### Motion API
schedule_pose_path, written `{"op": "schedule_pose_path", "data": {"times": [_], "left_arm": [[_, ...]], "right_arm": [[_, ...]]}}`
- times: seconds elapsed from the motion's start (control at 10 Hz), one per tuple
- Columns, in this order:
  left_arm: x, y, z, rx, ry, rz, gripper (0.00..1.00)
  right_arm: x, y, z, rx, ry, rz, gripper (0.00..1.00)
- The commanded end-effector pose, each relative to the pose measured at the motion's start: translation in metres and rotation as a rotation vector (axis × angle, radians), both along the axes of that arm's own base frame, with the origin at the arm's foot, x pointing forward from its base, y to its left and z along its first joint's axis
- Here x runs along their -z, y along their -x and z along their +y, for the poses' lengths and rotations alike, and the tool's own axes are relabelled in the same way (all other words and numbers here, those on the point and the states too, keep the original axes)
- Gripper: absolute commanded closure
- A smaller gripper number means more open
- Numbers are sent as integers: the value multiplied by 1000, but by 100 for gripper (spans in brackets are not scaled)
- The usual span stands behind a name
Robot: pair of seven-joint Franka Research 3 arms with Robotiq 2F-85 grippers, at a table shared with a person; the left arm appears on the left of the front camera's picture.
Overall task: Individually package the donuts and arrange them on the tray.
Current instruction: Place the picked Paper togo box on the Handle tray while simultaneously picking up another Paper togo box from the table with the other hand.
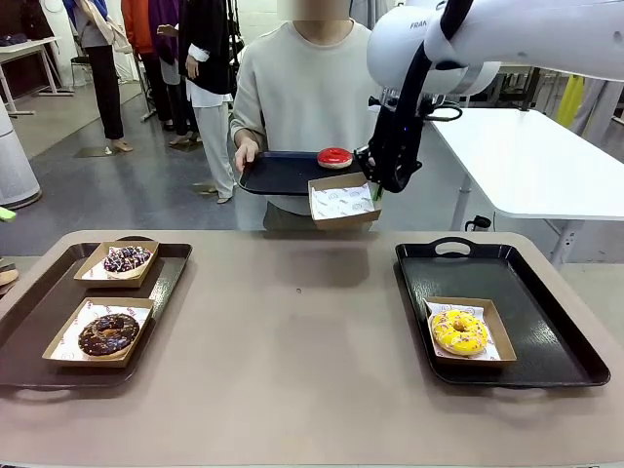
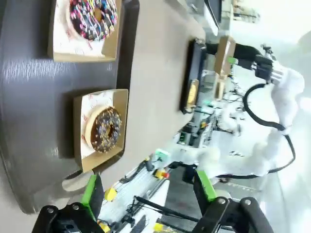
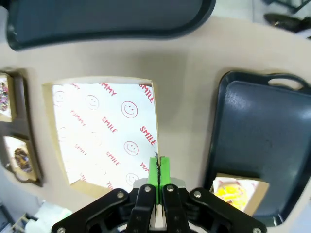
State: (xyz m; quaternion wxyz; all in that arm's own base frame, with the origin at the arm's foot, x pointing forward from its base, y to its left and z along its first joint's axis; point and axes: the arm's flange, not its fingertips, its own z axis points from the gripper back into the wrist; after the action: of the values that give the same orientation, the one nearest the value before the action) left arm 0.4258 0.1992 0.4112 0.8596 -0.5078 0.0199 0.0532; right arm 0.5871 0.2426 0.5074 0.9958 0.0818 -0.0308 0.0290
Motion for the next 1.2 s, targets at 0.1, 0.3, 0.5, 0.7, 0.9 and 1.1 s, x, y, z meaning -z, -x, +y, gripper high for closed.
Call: {"op": "schedule_pose_path", "data": {"times": [0.1,0.3,0.5,0.7,0.9,1.1], "left_arm": [[15,31,30,-81,165,-43,3],[30,49,47,-199,252,-75,3],[35,55,56,-246,267,-62,3],[35,56,58,-228,245,-35,3],[35,56,58,-228,245,-35,3],[35,56,58,-228,245,-35,3]], "right_arm": [[-6,-32,12,49,-18,64,100],[2,-37,13,70,-27,78,100],[8,-41,12,74,-30,92,100],[9,-33,8,42,-8,60,100],[9,-33,8,42,-8,60,100],[9,-33,8,42,-8,60,100]]}}
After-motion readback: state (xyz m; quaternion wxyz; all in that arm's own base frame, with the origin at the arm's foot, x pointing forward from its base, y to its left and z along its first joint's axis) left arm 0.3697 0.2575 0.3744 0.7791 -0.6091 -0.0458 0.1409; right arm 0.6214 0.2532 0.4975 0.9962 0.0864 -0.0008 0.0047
